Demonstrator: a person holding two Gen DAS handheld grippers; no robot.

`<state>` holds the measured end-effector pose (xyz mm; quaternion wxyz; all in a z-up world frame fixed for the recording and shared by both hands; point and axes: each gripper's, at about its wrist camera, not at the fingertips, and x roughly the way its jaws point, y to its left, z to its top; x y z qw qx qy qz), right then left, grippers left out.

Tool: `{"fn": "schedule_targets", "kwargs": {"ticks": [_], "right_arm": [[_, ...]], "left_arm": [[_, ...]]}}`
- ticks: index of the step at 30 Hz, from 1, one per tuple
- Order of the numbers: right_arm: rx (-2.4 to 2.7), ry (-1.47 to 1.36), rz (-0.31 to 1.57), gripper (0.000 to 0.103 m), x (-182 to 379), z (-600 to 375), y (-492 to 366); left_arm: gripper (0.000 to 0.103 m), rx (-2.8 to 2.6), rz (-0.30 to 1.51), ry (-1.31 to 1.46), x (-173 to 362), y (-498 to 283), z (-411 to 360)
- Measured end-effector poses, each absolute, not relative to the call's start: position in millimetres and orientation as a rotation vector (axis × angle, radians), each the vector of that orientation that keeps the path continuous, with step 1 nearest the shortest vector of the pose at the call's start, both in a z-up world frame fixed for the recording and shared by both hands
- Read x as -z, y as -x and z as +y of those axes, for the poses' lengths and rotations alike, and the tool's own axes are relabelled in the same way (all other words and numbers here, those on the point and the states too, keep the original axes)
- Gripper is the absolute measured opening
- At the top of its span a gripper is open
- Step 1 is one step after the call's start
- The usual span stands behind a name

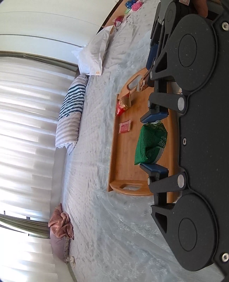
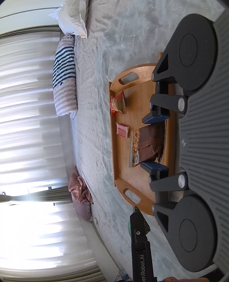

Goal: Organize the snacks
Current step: 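Carry both packets onto the tray and open both tools beside the other snacks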

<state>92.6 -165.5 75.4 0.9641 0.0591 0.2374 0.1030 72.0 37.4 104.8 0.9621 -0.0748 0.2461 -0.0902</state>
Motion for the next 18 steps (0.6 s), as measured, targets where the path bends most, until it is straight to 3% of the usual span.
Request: {"fn": "schedule_targets", "kwargs": {"ticks": [18], "right_arm": [[-0.22, -0.328, 0.683, 0.05, -57, -165, -229]], "left_arm": [[0.046, 0.155, 0.618, 0.248, -76, -201, 56]]}}
